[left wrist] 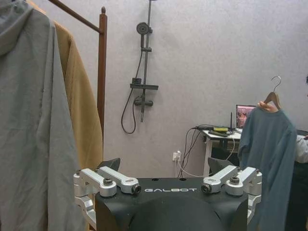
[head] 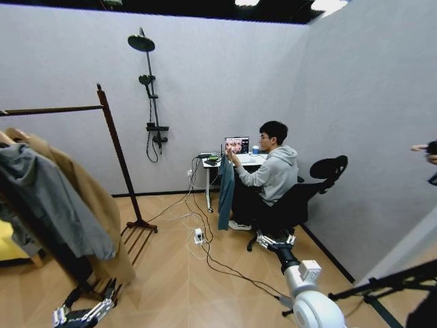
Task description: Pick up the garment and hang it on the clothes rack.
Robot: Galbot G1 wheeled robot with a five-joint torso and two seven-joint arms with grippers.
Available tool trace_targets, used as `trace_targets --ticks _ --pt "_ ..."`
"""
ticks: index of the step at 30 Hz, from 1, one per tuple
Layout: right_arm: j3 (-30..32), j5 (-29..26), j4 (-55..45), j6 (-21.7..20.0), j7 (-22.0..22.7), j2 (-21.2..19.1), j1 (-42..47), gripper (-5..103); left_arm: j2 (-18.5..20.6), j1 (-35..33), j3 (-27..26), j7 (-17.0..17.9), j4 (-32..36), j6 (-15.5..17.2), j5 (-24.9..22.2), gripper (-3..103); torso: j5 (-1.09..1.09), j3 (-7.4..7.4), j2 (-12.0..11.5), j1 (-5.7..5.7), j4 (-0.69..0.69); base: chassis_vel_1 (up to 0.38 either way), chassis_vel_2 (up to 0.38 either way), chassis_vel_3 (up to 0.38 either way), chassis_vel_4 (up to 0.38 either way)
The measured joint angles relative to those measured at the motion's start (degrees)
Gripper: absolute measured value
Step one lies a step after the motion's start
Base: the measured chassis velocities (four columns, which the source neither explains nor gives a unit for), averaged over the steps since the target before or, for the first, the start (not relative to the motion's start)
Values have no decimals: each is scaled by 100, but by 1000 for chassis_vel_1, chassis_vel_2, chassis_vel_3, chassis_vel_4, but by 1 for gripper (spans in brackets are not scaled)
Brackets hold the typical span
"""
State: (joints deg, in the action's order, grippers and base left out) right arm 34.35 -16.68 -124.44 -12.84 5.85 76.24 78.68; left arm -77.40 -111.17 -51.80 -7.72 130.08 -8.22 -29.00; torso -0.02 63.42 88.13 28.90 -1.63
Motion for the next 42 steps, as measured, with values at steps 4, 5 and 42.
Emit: trace_targets --ticks 4,5,42 --pt "1 2 8 2 1 -23 2 100 0 0 0 -1 1 0 0 100 3 0 0 0 0 -259 253 265 -265" --pt "3 1 9 5 0 -28 2 100 0 0 0 -1 1 0 0 100 3 0 0 0 0 -278 253 275 -261" --pt "300 -969 -144 -764 487 -773 -990 100 1 0 0 -2 0 0 0 100 3 2 -2 3 -3 -234 233 231 -223"
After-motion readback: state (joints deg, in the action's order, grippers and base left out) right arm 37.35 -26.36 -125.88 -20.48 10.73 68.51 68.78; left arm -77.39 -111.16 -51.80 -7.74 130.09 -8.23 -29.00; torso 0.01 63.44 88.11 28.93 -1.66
